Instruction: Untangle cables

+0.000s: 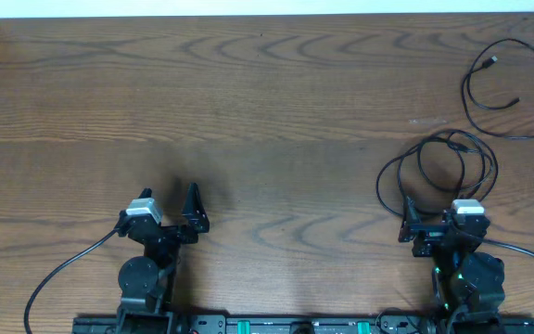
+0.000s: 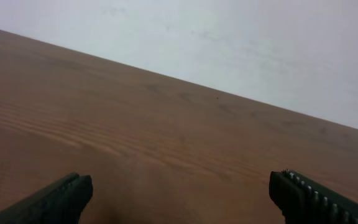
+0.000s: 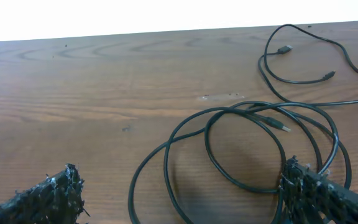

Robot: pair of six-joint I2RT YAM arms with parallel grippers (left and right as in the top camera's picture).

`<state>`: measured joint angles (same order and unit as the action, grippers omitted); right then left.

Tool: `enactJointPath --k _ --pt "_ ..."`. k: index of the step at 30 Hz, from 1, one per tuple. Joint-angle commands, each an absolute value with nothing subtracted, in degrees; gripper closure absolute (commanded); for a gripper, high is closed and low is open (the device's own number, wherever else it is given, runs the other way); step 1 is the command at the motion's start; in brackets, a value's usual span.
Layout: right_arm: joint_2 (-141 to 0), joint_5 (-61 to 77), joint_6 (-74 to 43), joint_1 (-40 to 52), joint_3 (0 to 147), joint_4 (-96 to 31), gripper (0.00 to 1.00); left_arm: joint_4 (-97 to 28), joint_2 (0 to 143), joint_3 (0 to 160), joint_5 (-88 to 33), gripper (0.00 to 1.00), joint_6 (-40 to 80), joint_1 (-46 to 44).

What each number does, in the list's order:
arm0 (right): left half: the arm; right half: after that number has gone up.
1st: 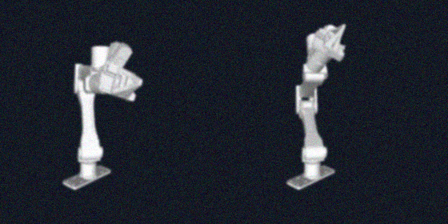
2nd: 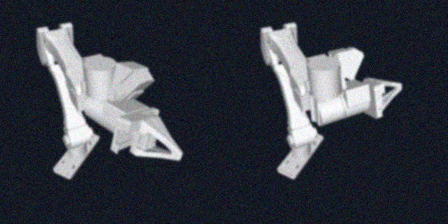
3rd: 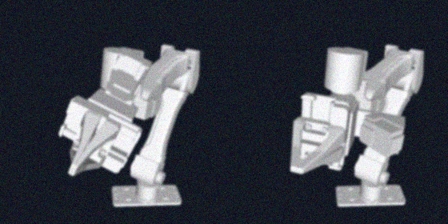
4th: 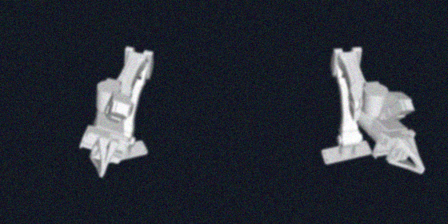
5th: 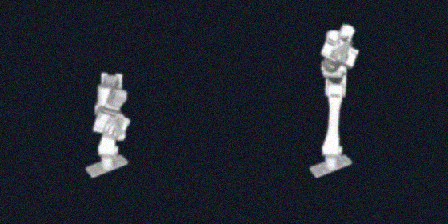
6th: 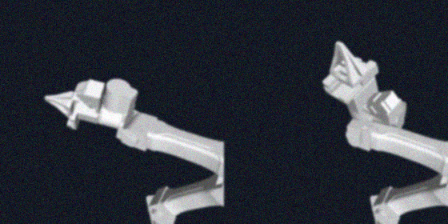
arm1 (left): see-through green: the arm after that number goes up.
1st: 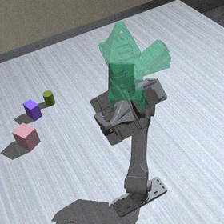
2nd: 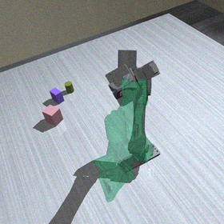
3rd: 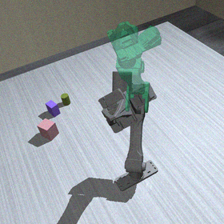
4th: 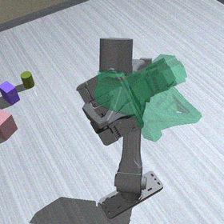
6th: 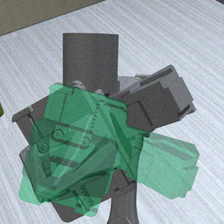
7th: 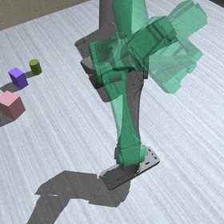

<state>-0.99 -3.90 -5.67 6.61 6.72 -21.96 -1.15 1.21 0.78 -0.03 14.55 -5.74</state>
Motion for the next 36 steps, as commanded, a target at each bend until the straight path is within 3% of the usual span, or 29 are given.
enactJointPath --k 1,20,36 --pt "-0.8 -4.3 -6.4 6.8 6.5 -21.9 0.01 -4.1 1.5 0.2 2.1 0.03 13.4 -5.8" --pt "-0.8 -5.7 -5.9 6.8 6.5 -21.5 0.01 -4.1 1.5 0.2 2.1 0.03 13.4 -5.8" --pt "-0.9 -2.9 -3.5 6.8 0.8 -5.0 0.01 -4.1 1.5 0.2 2.1 0.03 13.4 -5.8"
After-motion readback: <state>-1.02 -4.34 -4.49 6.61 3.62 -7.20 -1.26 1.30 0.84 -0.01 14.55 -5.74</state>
